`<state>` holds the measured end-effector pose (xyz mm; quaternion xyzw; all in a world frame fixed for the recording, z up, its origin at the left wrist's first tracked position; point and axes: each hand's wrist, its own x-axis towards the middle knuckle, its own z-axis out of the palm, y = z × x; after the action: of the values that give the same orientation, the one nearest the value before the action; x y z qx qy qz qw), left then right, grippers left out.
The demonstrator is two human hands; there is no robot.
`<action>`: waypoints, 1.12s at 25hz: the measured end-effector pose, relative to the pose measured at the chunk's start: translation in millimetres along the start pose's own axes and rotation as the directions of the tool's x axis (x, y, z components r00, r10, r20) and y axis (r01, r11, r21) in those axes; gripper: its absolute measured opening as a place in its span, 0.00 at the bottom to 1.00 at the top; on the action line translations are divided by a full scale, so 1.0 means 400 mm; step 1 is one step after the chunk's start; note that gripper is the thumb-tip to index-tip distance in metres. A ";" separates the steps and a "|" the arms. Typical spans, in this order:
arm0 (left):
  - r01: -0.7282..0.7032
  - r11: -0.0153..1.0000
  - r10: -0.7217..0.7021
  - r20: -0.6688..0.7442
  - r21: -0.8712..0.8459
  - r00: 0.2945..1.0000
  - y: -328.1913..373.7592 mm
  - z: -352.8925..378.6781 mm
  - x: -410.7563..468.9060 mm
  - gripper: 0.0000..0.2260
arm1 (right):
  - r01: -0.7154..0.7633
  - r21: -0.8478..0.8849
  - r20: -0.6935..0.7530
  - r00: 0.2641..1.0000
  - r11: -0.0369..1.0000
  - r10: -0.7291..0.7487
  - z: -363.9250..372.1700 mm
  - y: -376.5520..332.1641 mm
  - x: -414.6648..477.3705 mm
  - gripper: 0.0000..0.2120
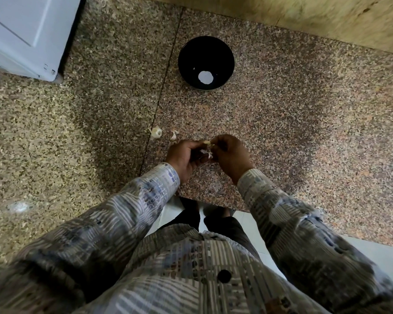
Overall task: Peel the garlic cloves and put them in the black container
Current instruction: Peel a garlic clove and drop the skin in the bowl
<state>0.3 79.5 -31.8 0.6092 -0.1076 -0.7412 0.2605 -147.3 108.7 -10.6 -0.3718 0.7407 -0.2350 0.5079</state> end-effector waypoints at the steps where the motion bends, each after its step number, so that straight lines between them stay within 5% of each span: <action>1: 0.010 1.000 -0.010 -0.008 -0.007 1.000 0.001 0.001 -0.001 0.07 | 0.074 -0.159 -0.007 0.997 0.985 -0.076 0.001 0.008 0.004 0.06; 5: 0.023 1.000 -0.023 -0.011 0.021 1.000 0.002 0.010 -0.008 0.06 | 0.238 -0.242 -0.003 0.969 0.941 -0.246 -0.004 -0.005 0.000 0.03; 12: -0.134 0.975 0.146 -0.050 0.180 0.988 -0.016 0.010 -0.006 0.05 | -0.034 -0.133 -0.091 0.996 0.991 0.022 -0.005 -0.010 0.069 0.06; 24: 0.004 0.976 -0.003 0.007 -0.218 1.000 -0.024 -0.037 -0.028 0.09 | 0.153 -0.498 -0.125 0.961 0.854 -0.245 -0.055 -0.105 0.188 0.09; 28: 0.026 0.948 -0.003 0.072 -0.318 0.997 -0.048 -0.059 -0.055 0.13 | 0.395 -0.631 0.025 0.871 0.668 -0.491 0.002 0.041 0.093 0.18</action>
<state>20.9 110.8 -27.8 0.5331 0.0088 -0.7719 0.3462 -159.6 89.5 -44.3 -0.6674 0.6979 -0.1230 0.2290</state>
